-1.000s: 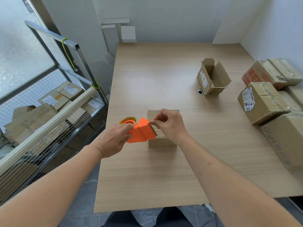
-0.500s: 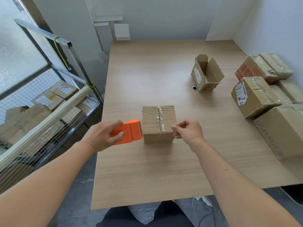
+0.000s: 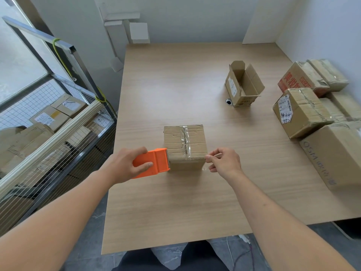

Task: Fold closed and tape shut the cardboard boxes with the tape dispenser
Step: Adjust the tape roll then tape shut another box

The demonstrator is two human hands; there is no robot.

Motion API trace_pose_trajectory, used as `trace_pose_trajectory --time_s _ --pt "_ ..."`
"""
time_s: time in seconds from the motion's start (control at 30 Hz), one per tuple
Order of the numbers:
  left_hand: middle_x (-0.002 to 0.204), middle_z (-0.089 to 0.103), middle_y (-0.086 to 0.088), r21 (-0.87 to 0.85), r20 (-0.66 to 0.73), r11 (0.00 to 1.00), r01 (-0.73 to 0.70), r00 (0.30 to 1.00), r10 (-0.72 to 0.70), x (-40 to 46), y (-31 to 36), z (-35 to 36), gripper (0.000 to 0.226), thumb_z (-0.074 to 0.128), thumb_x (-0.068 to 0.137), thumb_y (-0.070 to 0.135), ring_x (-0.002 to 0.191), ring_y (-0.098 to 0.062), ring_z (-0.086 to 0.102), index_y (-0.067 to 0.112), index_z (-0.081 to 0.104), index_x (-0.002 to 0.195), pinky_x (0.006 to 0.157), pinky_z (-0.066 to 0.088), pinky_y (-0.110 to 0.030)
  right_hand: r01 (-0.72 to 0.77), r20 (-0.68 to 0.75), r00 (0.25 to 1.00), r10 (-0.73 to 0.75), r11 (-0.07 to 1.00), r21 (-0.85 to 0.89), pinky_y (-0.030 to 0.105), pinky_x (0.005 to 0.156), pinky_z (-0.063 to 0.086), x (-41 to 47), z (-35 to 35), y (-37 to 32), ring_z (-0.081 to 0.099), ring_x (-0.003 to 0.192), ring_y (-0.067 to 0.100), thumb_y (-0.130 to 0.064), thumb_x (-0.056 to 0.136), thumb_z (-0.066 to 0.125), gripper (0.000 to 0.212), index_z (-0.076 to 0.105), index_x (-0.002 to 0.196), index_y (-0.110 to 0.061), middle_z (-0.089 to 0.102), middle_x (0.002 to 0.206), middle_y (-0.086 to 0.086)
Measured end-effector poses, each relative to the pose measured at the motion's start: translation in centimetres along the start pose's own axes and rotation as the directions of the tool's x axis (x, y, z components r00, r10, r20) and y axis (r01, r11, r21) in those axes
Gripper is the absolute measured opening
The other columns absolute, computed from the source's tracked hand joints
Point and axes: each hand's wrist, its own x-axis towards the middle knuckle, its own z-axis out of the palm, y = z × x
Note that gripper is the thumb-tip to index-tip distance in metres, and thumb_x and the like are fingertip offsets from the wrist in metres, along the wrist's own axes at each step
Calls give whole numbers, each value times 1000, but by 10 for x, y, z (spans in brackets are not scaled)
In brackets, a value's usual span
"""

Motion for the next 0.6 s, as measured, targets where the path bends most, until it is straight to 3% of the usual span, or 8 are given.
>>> trace_pose_trajectory --time_s 0.33,0.5,0.6 --pt "80 64 12 -80 8 997 9 1000 -8 6 -5 8 35 61 88 67 67 -7 61 35 55 103 58 54 -36 58 19 998 -57 996 -61 25 50 58 8 0 6 71 54 19 -15 89 78 12 69 84 -10 76 71 -1" --pt "77 62 12 -72 32 997 2 1000 0 12 -4 6 32 61 89 66 66 -6 59 38 54 100 55 48 -26 107 61 993 -104 993 -46 38 57 63 13 -1 12 71 54 23 -15 89 77 15 62 90 -14 75 70 -1" --pt "73 61 11 -56 47 998 0 999 3 15 -4 3 32 60 88 67 64 -7 58 38 53 96 53 46 -25 101 105 989 -103 995 21 35 61 63 18 -7 13 72 58 27 -15 86 81 42 46 106 -28 76 73 1"
